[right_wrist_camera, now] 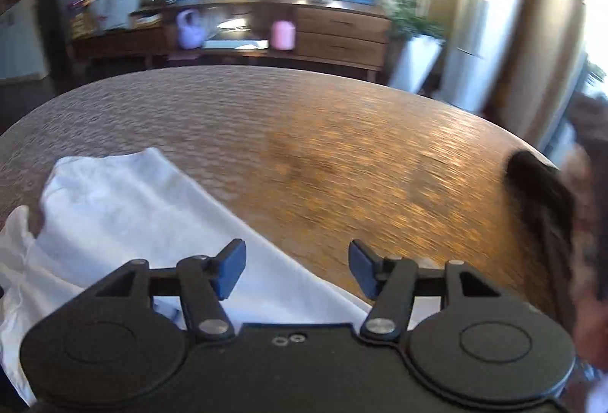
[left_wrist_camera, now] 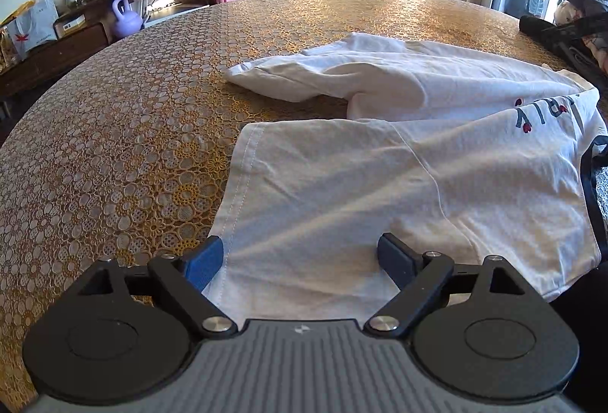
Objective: Fold clothes
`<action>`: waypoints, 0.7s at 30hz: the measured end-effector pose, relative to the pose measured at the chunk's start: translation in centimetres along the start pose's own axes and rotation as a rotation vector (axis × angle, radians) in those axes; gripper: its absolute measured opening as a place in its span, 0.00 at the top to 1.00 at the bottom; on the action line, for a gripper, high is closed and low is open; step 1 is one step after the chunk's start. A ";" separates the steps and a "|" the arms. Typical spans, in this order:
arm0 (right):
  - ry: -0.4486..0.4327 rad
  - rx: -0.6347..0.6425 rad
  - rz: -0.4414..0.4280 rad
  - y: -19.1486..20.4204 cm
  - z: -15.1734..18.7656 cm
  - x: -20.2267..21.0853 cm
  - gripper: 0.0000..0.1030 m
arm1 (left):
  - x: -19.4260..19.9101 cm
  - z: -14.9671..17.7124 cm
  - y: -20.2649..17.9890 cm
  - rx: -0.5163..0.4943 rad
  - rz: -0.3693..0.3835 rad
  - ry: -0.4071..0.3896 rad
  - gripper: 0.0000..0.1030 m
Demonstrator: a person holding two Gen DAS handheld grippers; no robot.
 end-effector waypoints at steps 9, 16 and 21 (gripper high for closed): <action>0.117 0.016 -0.098 2.1 -1.7 -8.4 0.00 | -0.1 -0.1 0.0 -0.014 0.011 0.016 0.14; 0.173 0.011 -0.200 3.2 -0.6 -10.3 0.00 | -0.2 -0.2 0.1 -0.017 0.018 0.016 0.11; 0.162 0.043 -0.219 4.3 -0.9 -9.6 0.00 | -0.3 -0.2 0.1 -0.014 0.019 0.017 0.10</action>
Point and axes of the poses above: each gripper's, at about its wrist camera, not at the fingertips, and x roughly against the way its jaws point, y to its left, z to its underside, the point moved 6 cm from there along -x, roughly the way its jaws point, and after that the axes turned 11 degrees about -z, right-handed, at the moved point
